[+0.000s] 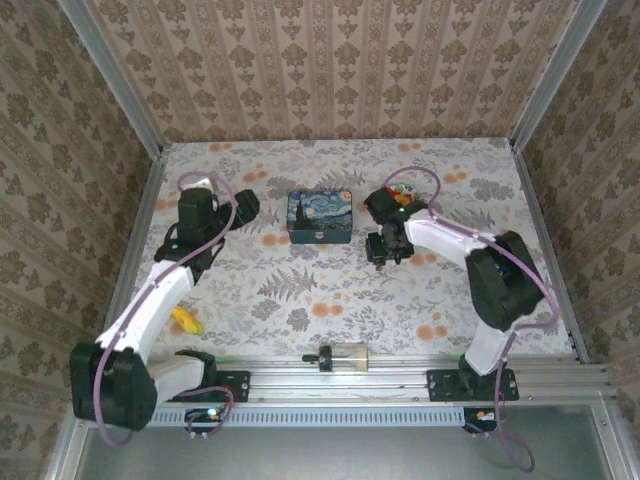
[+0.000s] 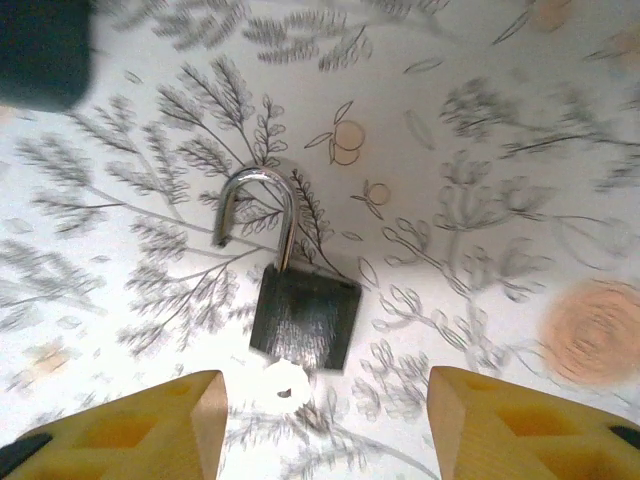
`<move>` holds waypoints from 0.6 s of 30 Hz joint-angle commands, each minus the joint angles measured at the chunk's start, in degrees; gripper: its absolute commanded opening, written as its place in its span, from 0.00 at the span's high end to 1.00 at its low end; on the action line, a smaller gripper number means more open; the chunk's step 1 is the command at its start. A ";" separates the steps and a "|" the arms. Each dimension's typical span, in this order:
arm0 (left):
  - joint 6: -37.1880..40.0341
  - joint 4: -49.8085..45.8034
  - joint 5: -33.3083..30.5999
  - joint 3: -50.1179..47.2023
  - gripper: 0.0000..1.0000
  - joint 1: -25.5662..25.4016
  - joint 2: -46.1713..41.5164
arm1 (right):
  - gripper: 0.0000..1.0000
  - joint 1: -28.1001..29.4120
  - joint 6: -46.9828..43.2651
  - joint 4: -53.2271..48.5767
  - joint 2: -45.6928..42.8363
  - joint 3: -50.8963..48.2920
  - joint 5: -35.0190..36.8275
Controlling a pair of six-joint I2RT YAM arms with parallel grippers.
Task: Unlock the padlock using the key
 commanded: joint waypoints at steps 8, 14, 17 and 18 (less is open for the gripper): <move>9.61 -3.18 -13.26 -11.76 0.00 1.57 -21.05 | 0.37 -2.52 1.22 -2.34 -23.81 -7.01 11.99; 13.40 0.62 -16.78 -18.28 0.00 1.85 -28.91 | 0.00 -2.70 0.09 4.21 -37.29 -14.55 18.34; 14.79 3.83 -17.87 -21.10 0.00 1.93 -30.24 | 0.00 -2.78 -1.05 9.61 -44.66 -19.65 20.86; 15.58 5.50 -18.09 -22.23 0.00 1.94 -30.21 | 0.00 -2.94 -1.52 11.20 -46.90 -21.21 21.88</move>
